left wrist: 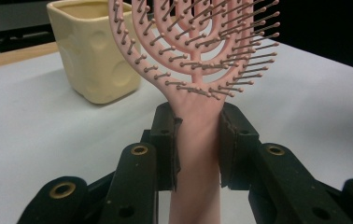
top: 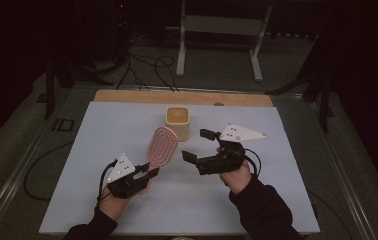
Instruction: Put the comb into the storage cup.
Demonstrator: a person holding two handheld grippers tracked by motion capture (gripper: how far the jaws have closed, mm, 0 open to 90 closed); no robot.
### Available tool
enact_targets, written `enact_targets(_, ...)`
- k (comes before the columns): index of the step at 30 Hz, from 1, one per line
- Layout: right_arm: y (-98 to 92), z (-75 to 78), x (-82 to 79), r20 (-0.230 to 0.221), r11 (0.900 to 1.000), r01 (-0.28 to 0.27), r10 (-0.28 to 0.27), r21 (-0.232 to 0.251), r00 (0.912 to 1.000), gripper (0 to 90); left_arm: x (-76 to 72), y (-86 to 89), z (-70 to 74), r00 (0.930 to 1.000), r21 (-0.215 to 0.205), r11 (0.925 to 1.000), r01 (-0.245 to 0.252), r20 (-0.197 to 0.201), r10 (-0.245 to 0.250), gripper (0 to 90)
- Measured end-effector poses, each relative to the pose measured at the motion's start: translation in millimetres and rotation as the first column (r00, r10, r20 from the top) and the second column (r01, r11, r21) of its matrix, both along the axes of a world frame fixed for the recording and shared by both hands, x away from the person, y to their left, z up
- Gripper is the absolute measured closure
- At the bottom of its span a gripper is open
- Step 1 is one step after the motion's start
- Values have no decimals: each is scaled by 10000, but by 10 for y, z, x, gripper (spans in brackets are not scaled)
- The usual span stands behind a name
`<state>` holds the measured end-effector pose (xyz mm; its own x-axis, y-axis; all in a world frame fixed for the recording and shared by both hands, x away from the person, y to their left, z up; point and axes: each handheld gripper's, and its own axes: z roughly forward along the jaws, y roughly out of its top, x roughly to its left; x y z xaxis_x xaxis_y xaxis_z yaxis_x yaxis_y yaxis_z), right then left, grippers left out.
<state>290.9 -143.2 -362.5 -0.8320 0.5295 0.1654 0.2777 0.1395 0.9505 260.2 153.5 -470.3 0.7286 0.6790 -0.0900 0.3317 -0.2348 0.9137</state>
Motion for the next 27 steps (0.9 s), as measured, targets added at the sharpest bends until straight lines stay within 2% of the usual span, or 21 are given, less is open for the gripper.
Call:
enact_targets(2, 67, -1, 25, -179, 9998, 202, -202, -21, 9996, 89, -4, -5, 2, 10000, 17, 10000, 20, 39, -20, 718)
enact_targets(4, 128, -5, 48, -312, 10000, 56, -54, 59, 9995, 91, -2, -7, 4, 10000, 0, 10000, 24, 35, -24, 718)
enact_targets(10, 290, 7, 143, -892, 9994, 135, -107, 309, 9960, 93, 3, -11, 1, 10000, -38, 10000, 15, 49, -15, 718)
enact_targets(16, 423, 6, 226, -1404, 9997, 227, -216, 57, 9899, 133, 2, -21, 2, 10000, -63, 10000, 53, 28, -53, 718)
enact_targets(20, 488, -38, 283, -1793, 9998, 194, -185, 33, 9836, 155, 5, -27, -1, 10000, -22, 10000, 82, 36, -82, 718)
enact_targets(27, 572, -137, 364, -2198, 9998, 201, -202, -30, 9753, 226, 3, -35, 2, 9999, -29, 10000, 80, 95, -80, 718)
